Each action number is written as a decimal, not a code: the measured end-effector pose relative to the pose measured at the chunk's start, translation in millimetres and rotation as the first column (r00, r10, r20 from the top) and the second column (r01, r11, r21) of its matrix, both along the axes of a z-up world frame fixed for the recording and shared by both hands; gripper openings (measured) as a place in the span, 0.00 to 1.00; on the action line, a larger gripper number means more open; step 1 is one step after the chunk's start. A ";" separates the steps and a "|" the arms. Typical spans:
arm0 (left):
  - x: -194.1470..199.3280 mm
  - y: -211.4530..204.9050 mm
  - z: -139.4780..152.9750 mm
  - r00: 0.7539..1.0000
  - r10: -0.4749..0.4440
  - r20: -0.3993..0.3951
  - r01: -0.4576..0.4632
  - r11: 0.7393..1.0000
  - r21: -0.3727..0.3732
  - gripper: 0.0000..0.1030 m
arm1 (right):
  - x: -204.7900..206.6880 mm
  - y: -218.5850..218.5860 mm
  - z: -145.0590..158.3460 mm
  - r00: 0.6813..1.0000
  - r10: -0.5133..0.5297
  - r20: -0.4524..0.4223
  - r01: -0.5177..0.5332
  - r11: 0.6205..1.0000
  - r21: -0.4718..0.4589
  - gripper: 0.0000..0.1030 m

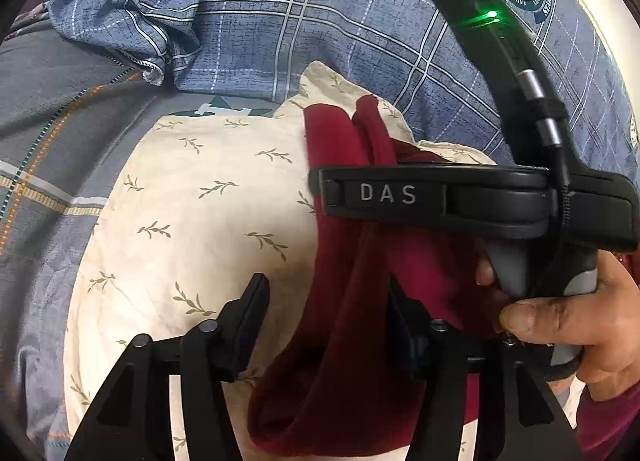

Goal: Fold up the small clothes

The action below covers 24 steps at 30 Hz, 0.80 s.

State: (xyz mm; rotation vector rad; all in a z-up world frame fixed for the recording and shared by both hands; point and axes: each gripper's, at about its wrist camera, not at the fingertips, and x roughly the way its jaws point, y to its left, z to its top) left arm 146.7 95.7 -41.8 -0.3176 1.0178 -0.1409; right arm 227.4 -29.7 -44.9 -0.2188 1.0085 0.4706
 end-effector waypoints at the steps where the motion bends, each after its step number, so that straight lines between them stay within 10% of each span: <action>1: -0.2 0.4 -0.2 1.000 0.002 0.001 -0.002 1.000 0.007 0.59 | -1.7 -1.1 1.0 1.000 -0.004 0.008 0.004 1.000 0.007 0.56; 10: 1.5 -6.6 -2.0 1.000 -0.010 -0.006 0.010 0.995 0.096 0.70 | -15.2 -23.0 12.6 0.999 -0.014 0.030 0.009 0.989 0.150 0.32; 12: 1.7 -10.3 -1.2 0.999 -0.039 -0.016 0.041 0.996 0.079 0.58 | -16.9 -30.1 16.3 1.000 -0.019 0.022 0.014 0.980 0.197 0.27; 14: 2.5 -11.8 1.0 0.996 -0.084 -0.031 0.084 0.996 -0.014 0.25 | -20.8 -37.8 21.8 1.000 -0.018 0.021 0.012 0.969 0.248 0.23; 24: -28.9 -59.7 57.4 0.962 -0.229 0.147 0.233 0.972 -0.012 0.21 | -51.7 -111.8 67.9 0.994 -0.058 0.093 0.019 0.925 0.381 0.19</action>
